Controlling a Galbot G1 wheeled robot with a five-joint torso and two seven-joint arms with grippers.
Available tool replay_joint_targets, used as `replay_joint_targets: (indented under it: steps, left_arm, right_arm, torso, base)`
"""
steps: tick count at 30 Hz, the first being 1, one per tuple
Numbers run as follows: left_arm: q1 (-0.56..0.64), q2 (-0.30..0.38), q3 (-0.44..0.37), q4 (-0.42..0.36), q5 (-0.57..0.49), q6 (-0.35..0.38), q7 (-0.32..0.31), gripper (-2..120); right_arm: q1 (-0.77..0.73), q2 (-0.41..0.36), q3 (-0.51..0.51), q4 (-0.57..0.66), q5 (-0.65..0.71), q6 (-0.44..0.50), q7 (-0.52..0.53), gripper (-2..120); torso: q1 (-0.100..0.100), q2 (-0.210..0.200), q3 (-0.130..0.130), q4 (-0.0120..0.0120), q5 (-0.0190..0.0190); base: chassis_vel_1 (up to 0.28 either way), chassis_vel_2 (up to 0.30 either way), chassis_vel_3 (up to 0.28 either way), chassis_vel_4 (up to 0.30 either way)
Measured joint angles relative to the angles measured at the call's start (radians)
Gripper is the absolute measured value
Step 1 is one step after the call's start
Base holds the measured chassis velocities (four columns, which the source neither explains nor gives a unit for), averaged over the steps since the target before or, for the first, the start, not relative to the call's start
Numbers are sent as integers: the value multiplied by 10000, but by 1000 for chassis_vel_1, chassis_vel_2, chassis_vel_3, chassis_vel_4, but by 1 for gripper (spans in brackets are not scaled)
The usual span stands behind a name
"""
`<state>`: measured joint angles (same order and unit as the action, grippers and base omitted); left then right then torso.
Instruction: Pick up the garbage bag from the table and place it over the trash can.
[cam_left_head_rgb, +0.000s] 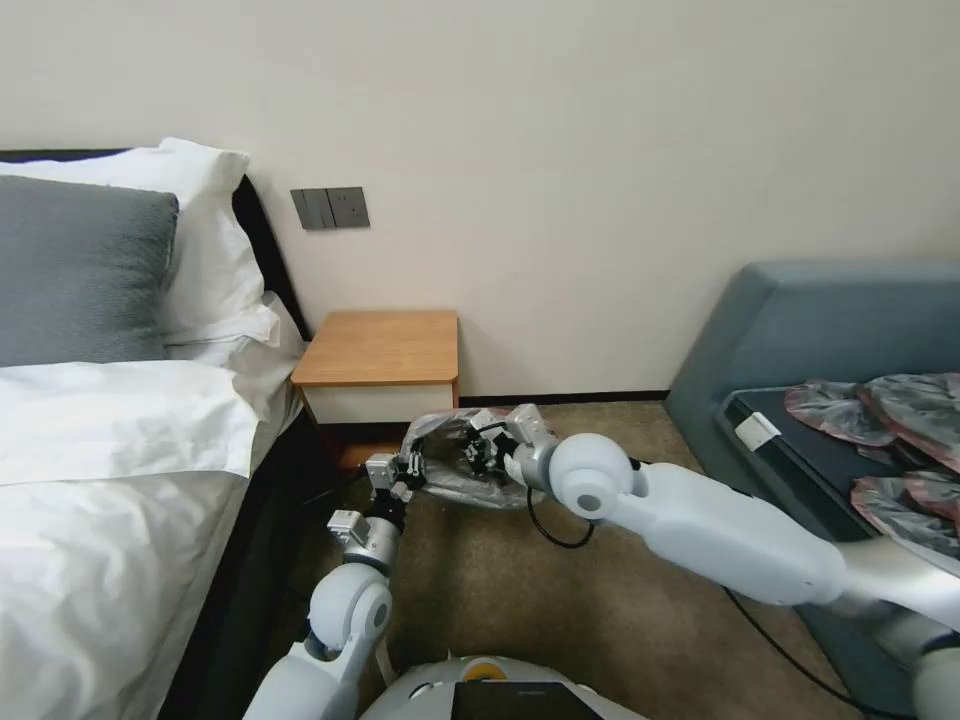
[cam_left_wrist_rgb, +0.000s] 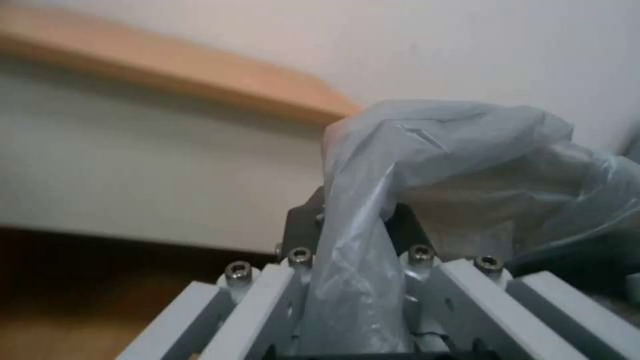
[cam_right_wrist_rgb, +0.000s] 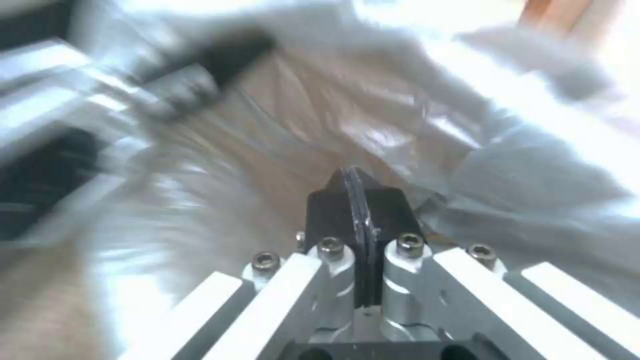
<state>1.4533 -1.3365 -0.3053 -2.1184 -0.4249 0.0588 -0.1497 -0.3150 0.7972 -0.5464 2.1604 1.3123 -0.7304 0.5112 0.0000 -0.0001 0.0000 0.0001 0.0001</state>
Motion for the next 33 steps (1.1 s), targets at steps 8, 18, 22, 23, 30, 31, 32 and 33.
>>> replay_joint_targets:
  steps: [8,18,22,23,30,31,32,33]
  left_arm:
    - [78,-50,64,210,-237,376,-1097,7]
    - [369,-9,13,327,-160,424,-1372,7]
    - [568,-38,-74,287,-115,427,-1374,7]
    - [568,-38,-74,287,-115,427,-1374,7]
    - [653,-62,-91,116,-109,419,-1416,7]
    - [653,-62,-91,116,-109,419,-1416,7]
    - [688,-60,-91,76,-120,419,-1421,7]
    - [720,-57,-91,56,-126,421,-1423,7]
  right_arm:
    - [-2353,-965,2731,1008,-1448,1010,-2486,0]
    - [-4942,-1582,5162,1387,-4212,1618,-3303,12]
    - [-6092,-1502,5623,1345,-5673,2226,-3174,30]
    - [-6092,-1502,5623,1345,-5673,2226,-3174,30]
    - [-7703,-521,6160,1401,-7685,3470,-2609,59]
    - [-7703,-521,6160,1401,-7685,3470,-2609,59]
    - [-8195,-190,6463,1422,-8151,3689,-2662,65]
    - [-8564,51,6723,1452,-8494,3790,-2777,68]
  torso:
    - [0,0,-1,-5,3]
    - [-1,1,-1,-1,1]
    - [-1,1,-1,0,1]
    - [-1,1,-1,0,1]
    - [-1,1,0,0,1]
    - [-1,1,0,0,1]
    - [-1,1,0,1,1]
    - [-1,1,0,0,-3]
  base:
    - [0,0,0,0]
    - [0,0,0,0]
    - [0,0,0,0]
    - [0,0,0,0]
    - [0,0,0,0]
    - [0,0,0,0]
    - [0,0,0,0]
    - [0,0,0,0]
